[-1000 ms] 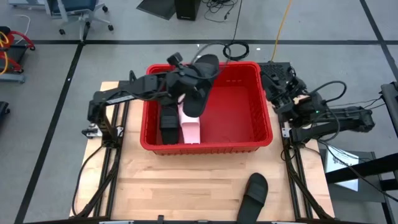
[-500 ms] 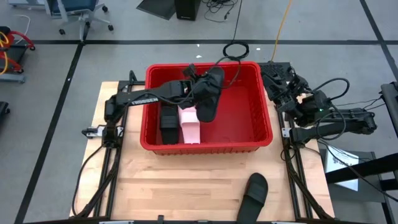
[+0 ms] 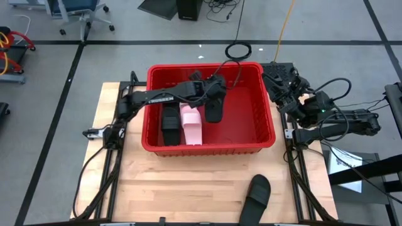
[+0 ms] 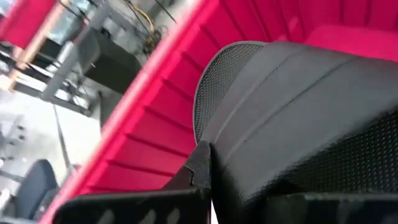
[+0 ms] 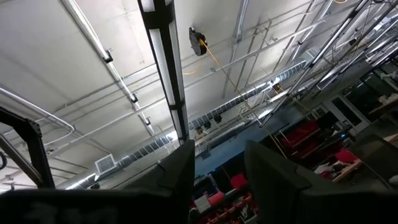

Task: Pick and place slides into bin
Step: Put the black slide into the red bin

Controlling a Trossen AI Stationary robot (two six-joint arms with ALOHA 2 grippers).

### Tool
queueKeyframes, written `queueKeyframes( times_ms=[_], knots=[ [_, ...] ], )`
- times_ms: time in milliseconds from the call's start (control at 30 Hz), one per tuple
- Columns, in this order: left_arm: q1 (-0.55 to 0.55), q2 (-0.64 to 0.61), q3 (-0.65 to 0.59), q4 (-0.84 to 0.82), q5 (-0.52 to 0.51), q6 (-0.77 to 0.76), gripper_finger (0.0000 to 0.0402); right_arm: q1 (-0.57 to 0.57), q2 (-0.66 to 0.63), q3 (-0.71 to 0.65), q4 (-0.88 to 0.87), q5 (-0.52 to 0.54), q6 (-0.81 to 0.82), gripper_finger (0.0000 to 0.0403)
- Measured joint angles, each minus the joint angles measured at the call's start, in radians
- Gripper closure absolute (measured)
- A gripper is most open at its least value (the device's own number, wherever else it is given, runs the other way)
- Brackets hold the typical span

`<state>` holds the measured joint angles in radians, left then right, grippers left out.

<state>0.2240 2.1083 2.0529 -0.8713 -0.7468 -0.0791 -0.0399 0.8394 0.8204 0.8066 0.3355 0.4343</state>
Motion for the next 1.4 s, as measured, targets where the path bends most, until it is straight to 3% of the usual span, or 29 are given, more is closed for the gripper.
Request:
queueKeyframes(
  times_ms=[267,533,867,1167,1400],
  knots=[
    [0.024,0.065,-0.001,-0.024,0.079,-0.085,0.0380,0.000,0.001,0.000,-0.005,-0.001,0.021,0.0273],
    [0.041,0.076,-0.049,0.033,0.075,-0.093,0.0380,0.000,0.000,0.000,-0.030,0.000,0.044,0.0273],
    [0.074,0.071,-0.215,0.146,0.181,-0.028,0.0380,0.000,0.000,0.000,-0.039,0.000,0.051,0.0273],
    [0.090,0.071,-0.224,0.261,0.185,0.007,0.0380,0.000,0.000,0.000,-0.050,0.006,0.051,0.0273],
    [0.141,0.069,-0.224,0.238,0.206,0.007,0.0380,0.000,0.000,0.000,-0.049,0.018,0.052,0.0273]
  ],
)
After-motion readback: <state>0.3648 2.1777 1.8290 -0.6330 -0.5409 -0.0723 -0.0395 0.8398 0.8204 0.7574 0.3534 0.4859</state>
